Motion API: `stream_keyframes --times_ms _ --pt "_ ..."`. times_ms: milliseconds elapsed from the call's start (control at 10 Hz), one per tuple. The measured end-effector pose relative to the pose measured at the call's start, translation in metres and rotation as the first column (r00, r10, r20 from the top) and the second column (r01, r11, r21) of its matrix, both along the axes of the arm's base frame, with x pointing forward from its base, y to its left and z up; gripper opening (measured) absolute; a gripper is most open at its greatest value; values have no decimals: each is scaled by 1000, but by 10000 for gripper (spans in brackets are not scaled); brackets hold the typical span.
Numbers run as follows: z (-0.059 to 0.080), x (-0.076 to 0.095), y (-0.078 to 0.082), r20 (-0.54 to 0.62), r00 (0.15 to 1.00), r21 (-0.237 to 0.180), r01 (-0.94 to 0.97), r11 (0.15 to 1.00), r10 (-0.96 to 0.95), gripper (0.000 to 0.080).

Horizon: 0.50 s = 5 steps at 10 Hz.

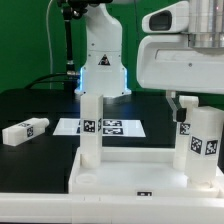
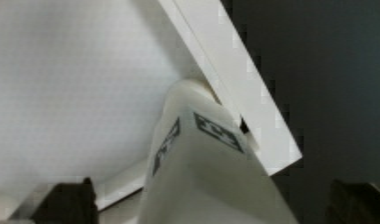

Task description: Assemble desk

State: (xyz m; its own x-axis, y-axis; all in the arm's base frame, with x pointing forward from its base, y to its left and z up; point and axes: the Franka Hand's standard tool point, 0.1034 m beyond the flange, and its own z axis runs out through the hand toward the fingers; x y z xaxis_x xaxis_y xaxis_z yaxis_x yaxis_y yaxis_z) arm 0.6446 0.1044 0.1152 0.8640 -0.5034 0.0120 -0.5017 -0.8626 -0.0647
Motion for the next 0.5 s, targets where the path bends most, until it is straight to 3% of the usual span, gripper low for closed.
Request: stream_keyframes --times_ms 200,500 --pt "-2 0 1 16 986 -12 -166 986 166 649" --pt "-1 1 2 18 895 -52 -445 894 446 649"
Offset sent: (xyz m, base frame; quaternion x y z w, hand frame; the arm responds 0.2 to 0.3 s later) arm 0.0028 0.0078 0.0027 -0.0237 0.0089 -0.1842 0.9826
